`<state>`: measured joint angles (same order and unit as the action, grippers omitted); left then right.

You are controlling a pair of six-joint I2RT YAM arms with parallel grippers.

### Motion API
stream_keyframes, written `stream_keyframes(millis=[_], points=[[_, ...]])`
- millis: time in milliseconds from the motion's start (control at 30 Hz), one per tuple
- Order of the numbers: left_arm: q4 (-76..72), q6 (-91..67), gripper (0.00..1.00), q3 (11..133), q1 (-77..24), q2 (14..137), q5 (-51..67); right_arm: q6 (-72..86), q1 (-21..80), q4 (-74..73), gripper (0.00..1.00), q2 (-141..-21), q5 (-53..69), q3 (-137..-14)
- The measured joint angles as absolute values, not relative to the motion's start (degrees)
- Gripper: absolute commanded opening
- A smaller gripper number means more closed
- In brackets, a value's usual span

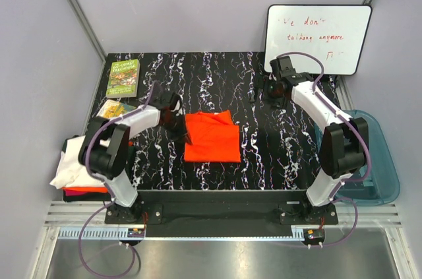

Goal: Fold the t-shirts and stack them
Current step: Fold the tshirt, then neatly place the folded tshirt to the corner

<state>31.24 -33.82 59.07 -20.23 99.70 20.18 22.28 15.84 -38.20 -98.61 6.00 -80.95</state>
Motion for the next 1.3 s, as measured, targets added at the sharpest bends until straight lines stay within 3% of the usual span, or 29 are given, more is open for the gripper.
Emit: stream_keyframes(millis=[67, 100, 133, 167, 200, 567, 967, 1300], points=[[34.06, -33.34, 0.00, 56.38, -19.92, 95.26, 18.46, 22.06, 15.84, -38.46, 1.00, -98.61, 6.76, -80.51], [35.57, -33.12, 0.37, 55.51, -19.68, 93.21, 17.39, 22.02, 15.84, -38.50, 1.00, -98.61, 7.11, -80.31], [36.62, -32.95, 0.61, 55.24, -19.59, 92.16, 16.84, 21.96, 15.84, -38.54, 1.00, -98.61, 7.27, -80.20], [37.71, -32.51, 0.76, 55.18, -19.49, 91.31, 16.25, 21.85, 15.84, -38.65, 1.00, -98.61, 7.46, -80.16], [38.30, -32.18, 0.98, 55.16, -19.40, 90.78, 15.77, 21.80, 15.84, -38.68, 1.00, -98.61, 7.75, -80.14], [48.12, -28.36, 0.99, 60.84, -19.31, 82.37, 7.22, 20.60, 17.56, -39.05, 1.00, -98.61, 10.31, -80.82], [60.18, -22.39, 0.99, 71.16, -9.91, 81.14, -4.95, 19.25, 32.53, -41.45, 1.00, -107.28, 17.58, -96.42], [71.48, -20.73, 0.99, 73.47, -9.54, 83.55, -19.03, 19.29, 31.55, -42.94, 1.00, -107.98, 17.52, -96.62]])
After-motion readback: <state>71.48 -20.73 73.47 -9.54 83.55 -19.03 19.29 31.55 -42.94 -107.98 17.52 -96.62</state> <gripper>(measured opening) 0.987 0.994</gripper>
